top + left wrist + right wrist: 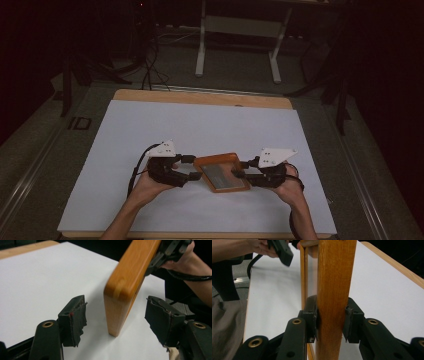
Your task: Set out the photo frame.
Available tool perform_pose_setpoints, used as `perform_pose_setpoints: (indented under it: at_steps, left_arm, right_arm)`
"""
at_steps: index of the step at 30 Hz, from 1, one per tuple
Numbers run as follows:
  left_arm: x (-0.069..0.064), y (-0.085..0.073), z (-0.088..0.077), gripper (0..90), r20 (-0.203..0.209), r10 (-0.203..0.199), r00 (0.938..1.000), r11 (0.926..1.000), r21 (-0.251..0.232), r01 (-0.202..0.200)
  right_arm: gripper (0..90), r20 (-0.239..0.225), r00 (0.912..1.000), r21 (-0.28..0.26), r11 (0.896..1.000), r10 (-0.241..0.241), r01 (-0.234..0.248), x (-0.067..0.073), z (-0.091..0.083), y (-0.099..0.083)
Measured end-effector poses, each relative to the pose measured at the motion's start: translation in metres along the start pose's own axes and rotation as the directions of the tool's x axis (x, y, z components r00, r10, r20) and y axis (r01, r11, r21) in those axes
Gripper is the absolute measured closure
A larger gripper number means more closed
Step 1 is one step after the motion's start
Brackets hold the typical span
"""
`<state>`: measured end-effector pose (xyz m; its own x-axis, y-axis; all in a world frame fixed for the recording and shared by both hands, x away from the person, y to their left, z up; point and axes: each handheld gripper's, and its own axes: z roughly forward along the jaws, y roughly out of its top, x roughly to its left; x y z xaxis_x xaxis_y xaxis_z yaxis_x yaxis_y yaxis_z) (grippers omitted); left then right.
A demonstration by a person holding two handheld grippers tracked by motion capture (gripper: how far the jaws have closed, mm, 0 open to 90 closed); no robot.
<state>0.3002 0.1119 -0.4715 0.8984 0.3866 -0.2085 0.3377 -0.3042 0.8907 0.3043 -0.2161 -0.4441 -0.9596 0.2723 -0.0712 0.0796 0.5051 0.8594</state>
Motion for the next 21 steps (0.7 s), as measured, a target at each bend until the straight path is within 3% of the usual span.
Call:
perform_pose_setpoints:
  at_steps: [9,21]
  left_arm:
    - [-0.003,-0.008,0.024,36.5,0.002,-0.002,1.0,0.9994,0.034,0.002]
    - [-0.005,-0.011,0.042,36.5,-0.003,-0.008,1.0,0.9999,0.012,0.008]
  right_arm:
    - [67.9,0.0,1.0,-0.004,1.0,0.009,-0.009,-0.001,-0.002,-0.003]
    - [68.0,0.0,1.0,0.0,1.0,0.005,-0.005,-0.002,-0.004,-0.006]
